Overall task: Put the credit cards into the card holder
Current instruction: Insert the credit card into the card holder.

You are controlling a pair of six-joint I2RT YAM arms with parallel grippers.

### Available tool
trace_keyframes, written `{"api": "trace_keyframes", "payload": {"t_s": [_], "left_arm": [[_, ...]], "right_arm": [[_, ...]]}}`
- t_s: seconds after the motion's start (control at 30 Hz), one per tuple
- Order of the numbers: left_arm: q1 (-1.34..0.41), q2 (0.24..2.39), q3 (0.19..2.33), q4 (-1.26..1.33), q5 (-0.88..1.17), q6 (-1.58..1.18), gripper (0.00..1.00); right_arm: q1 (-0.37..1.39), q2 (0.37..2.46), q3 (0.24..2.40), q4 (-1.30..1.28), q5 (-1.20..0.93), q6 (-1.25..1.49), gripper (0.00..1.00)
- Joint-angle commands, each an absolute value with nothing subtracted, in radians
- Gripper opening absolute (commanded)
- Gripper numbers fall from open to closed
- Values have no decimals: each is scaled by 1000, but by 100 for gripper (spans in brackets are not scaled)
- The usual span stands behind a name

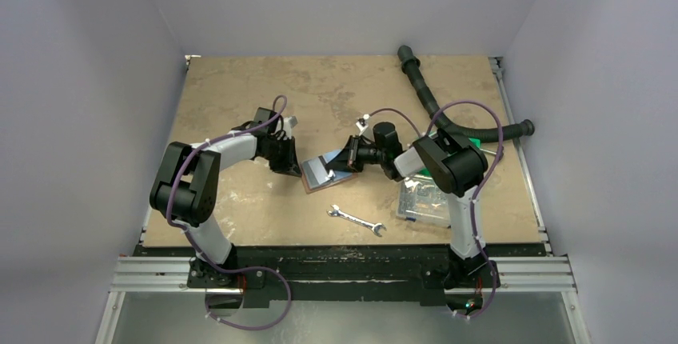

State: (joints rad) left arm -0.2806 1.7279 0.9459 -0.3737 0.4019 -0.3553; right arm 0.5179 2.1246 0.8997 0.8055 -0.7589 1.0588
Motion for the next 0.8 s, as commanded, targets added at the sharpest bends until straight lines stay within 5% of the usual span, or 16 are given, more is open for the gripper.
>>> {"api": "trace_keyframes", "payload": {"t_s": [0.0,0.63,0.77], "left_arm": [[-285,1758,944,-379,395,-334,0],[-285,1754,942,-377,405,-334,0],[-285,1751,942,-380,399,-334,0]], "right_arm": [[564,2073,874,823,-720,1062,0],[619,2011,765,928,-523,1146,1],[610,2016,772,932,-564,1142,8]]}}
